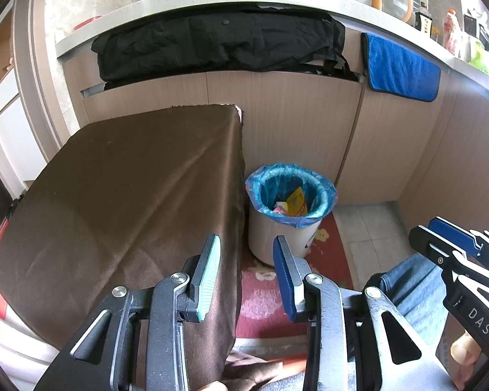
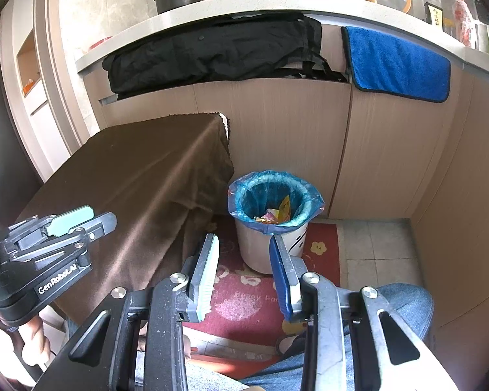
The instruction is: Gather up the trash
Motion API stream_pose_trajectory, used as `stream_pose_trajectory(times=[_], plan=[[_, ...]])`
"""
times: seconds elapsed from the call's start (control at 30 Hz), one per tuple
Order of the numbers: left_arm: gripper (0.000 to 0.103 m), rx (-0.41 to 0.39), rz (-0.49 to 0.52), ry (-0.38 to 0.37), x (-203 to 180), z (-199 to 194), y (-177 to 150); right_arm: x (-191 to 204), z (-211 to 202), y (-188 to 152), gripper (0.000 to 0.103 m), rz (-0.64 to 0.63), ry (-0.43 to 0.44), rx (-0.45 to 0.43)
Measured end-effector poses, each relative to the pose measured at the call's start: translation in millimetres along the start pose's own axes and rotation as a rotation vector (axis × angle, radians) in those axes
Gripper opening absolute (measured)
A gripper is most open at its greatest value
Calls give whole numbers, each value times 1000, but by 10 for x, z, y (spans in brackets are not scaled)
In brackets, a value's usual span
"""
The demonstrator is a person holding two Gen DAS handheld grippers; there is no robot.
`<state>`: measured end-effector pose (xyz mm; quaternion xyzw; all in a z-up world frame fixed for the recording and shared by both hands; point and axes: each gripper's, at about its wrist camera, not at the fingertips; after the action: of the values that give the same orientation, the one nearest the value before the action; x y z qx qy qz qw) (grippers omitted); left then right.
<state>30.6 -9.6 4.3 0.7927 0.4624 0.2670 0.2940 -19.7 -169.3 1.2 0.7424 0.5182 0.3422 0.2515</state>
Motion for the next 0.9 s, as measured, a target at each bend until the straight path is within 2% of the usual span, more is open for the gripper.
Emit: stream_pose_trajectory(times=[0.9], plan=[[35, 25, 16, -19, 1, 50, -76, -66, 57, -21, 30, 12, -5, 28]])
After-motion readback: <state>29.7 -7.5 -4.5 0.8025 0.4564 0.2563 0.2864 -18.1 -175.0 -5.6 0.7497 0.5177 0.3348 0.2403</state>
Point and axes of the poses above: each gripper's, at about its wrist camera, not at the fingertips, and z roughly the way its jaws point, x to its left, y to its top, and after that the axes turned 13 degrees about z, right-handed
